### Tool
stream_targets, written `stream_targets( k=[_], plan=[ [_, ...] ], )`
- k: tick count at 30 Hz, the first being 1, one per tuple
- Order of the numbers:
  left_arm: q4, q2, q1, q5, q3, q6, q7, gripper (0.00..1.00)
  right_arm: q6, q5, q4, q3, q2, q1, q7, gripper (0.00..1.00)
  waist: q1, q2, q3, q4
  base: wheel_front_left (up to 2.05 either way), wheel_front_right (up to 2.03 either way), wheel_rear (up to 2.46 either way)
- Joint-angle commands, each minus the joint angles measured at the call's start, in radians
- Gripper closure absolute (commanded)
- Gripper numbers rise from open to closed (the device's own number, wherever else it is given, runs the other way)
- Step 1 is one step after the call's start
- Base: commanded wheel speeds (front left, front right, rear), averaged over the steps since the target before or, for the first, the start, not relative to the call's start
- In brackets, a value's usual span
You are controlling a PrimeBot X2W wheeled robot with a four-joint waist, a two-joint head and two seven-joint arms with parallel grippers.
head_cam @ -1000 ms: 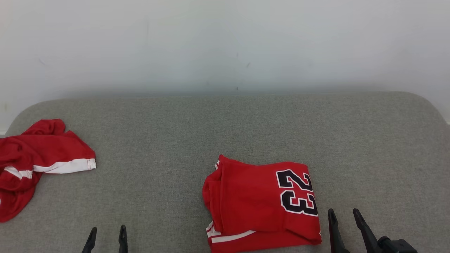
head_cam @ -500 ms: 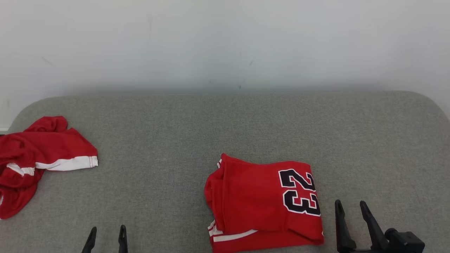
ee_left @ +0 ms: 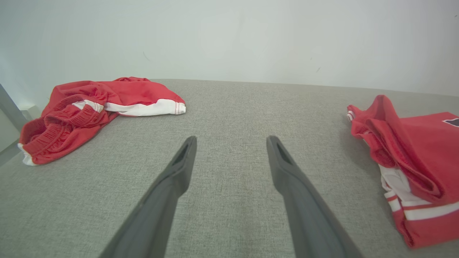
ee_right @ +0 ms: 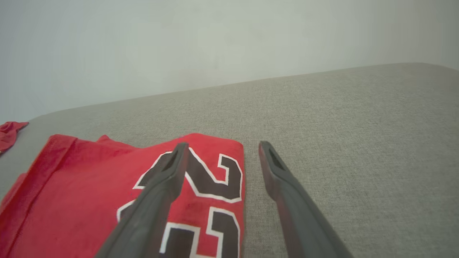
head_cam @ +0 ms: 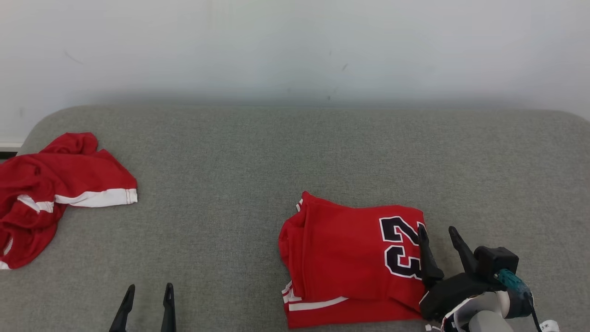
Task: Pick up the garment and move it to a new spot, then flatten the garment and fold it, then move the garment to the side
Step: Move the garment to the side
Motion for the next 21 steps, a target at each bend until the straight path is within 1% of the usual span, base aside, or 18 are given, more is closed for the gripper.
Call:
stream_targets(
  k=[1, 5, 9, 15, 18, 20, 21],
  plan=[
    [0.003, -0.001, -0.014, -0.002, 0.002, 0.000, -0.002, 0.00, -0.002, -0.004, 0.060, -0.003, -0.009, -0.034, -0.001, 0.00, -0.0001, -0.0001, 0.011, 0.015, 0.00, 0.00, 0.00],
    [0.001, -0.001, -0.015, -0.007, 0.006, 0.000, -0.002, 0.00, -0.002, -0.003, 0.165, -0.022, -0.007, -0.073, -0.001, 0.00, -0.0001, -0.0001, 0.019, 0.023, 0.00, 0.00, 0.00],
    [0.001, -0.001, -0.020, -0.009, 0.008, 0.000, -0.002, 0.00, -0.002, 0.015, 0.261, -0.007, -0.001, -0.086, -0.001, 0.00, -0.0001, -0.0001, 0.026, 0.026, 0.00, 0.00, 0.00],
    [0.007, -0.001, -0.034, -0.006, 0.005, 0.000, -0.002, 0.00, -0.002, 0.067, 0.375, 0.039, 0.008, -0.118, 0.001, 0.00, -0.0001, -0.0001, 0.036, 0.029, 0.00, 0.00, 0.00],
    [0.009, -0.001, -0.036, -0.004, 0.002, 0.001, -0.002, 0.00, -0.002, 0.096, 0.392, 0.059, 0.011, -0.132, 0.003, 0.00, -0.0001, -0.0001, 0.037, 0.031, 0.00, 0.00, 0.00],
    [0.011, -0.001, -0.040, -0.005, -0.002, 0.000, -0.002, 0.00, 0.000, 0.123, 0.419, 0.090, 0.014, -0.138, 0.004, 0.00, -0.0001, -0.0001, 0.036, 0.034, 0.00, 0.00, 0.00],
    [0.012, -0.001, -0.041, -0.006, -0.003, 0.001, -0.002, 0.00, 0.000, 0.141, 0.430, 0.107, 0.015, -0.142, 0.004, 0.62, -0.0001, -0.0001, 0.035, 0.036, 0.00, 0.00, 0.00]
  ],
)
